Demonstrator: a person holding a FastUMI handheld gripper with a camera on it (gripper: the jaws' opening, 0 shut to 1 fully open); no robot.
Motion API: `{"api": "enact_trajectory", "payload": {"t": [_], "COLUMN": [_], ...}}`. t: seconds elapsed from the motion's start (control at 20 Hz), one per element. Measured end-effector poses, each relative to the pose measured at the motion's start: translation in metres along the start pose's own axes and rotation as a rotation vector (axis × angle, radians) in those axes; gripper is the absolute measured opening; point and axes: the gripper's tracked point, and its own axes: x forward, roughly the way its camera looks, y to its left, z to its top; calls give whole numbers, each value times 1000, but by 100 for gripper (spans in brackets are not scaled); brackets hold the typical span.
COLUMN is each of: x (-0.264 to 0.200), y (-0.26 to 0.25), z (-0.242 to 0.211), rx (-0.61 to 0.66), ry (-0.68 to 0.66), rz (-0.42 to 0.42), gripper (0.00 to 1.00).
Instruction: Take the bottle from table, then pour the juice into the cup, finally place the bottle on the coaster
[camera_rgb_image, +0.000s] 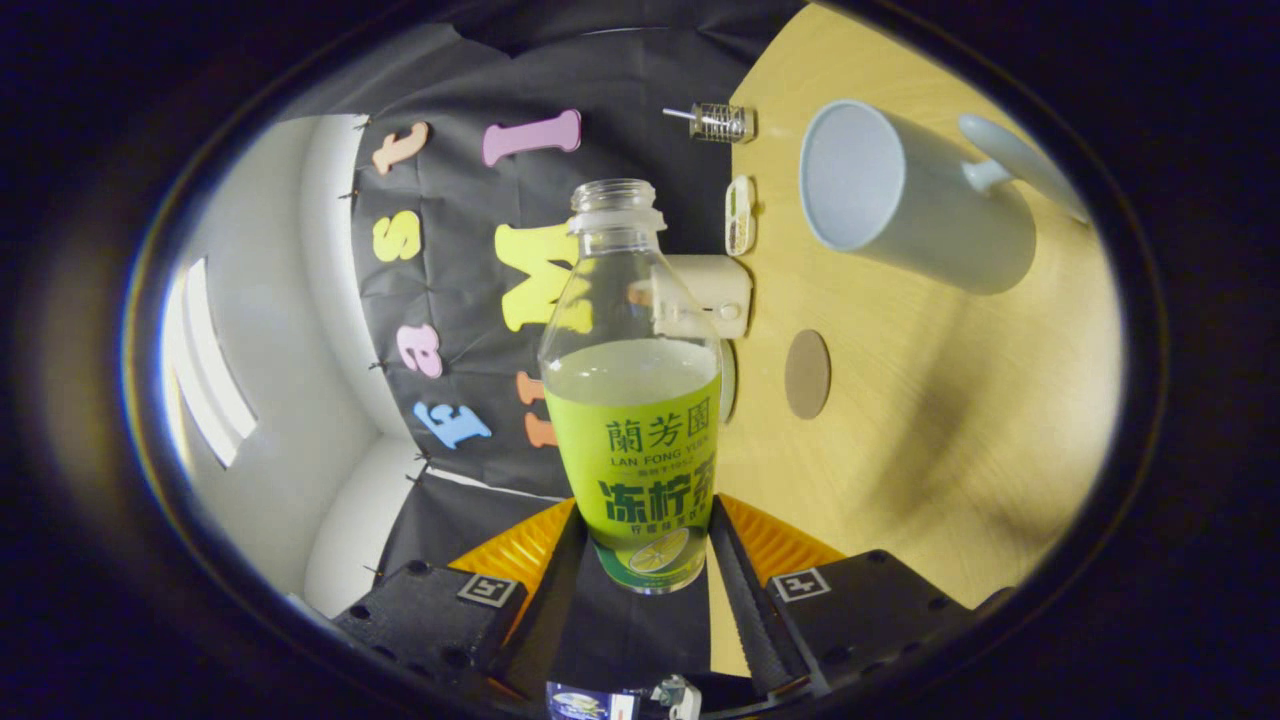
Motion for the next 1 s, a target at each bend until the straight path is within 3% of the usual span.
{"api": "enact_trajectory", "payload": {"t": [1.0], "x": [7], "y": [14], "z": [0], "rx": [270], "ry": [-18], "rz": [121], "gripper": [77]}}
